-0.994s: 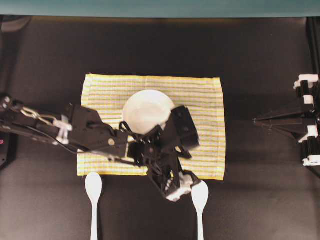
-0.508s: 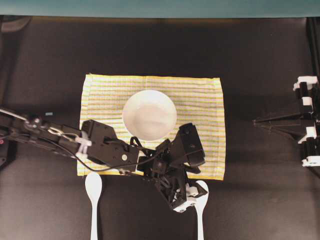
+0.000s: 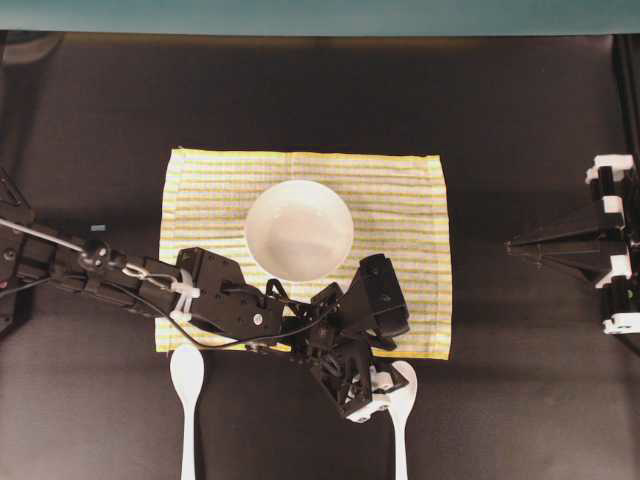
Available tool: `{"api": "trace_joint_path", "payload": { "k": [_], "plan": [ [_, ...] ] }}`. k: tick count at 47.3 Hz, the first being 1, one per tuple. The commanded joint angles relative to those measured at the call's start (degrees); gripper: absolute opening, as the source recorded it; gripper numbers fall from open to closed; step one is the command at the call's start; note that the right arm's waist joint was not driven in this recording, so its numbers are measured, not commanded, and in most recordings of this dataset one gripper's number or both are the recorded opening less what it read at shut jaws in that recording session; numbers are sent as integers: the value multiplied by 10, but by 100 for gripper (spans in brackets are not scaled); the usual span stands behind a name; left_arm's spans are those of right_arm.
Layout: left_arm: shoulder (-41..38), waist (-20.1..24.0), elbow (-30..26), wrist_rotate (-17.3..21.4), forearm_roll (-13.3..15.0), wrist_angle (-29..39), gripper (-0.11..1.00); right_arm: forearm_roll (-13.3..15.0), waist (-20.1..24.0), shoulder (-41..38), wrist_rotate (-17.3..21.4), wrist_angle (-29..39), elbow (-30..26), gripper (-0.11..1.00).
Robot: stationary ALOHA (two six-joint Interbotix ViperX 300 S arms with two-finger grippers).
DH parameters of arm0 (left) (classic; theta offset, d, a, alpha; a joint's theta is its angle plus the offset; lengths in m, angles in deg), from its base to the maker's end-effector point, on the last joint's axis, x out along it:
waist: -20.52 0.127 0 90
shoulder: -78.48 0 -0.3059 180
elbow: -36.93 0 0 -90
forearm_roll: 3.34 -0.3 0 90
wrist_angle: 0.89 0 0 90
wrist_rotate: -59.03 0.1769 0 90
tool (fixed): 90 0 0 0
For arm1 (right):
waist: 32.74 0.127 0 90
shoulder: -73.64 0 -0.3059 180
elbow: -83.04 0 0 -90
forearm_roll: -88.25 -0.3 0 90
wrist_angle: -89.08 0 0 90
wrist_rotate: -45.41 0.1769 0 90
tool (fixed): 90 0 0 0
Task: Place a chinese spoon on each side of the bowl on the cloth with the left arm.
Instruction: 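Lift the spoon and carry it up to the right of the bowl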
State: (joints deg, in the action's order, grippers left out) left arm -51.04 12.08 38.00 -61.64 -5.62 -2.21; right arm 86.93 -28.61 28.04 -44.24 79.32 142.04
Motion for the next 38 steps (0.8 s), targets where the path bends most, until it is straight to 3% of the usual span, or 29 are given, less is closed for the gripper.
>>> {"api": "trace_joint_path", "payload": {
  "k": [1, 7, 17, 27, 38],
  "plan": [
    [4, -3, -7, 2, -2, -8, 62, -1, 0, -3, 4, -1, -2, 0],
    [4, -3, -7, 3, -2, -6, 47, -2, 0, -3, 4, -1, 0, 0],
    [10, -3, -7, 4, -3, 2, 11, -1, 0, -1, 4, -1, 0, 0],
    [51, 12, -16, 11, -4, 25, 9, -2, 0, 5, 4, -2, 3, 0],
    [141, 60, -50, 71, -4, 133, 7, -2, 0, 13, 4, -2, 9, 0]
  ]
}}
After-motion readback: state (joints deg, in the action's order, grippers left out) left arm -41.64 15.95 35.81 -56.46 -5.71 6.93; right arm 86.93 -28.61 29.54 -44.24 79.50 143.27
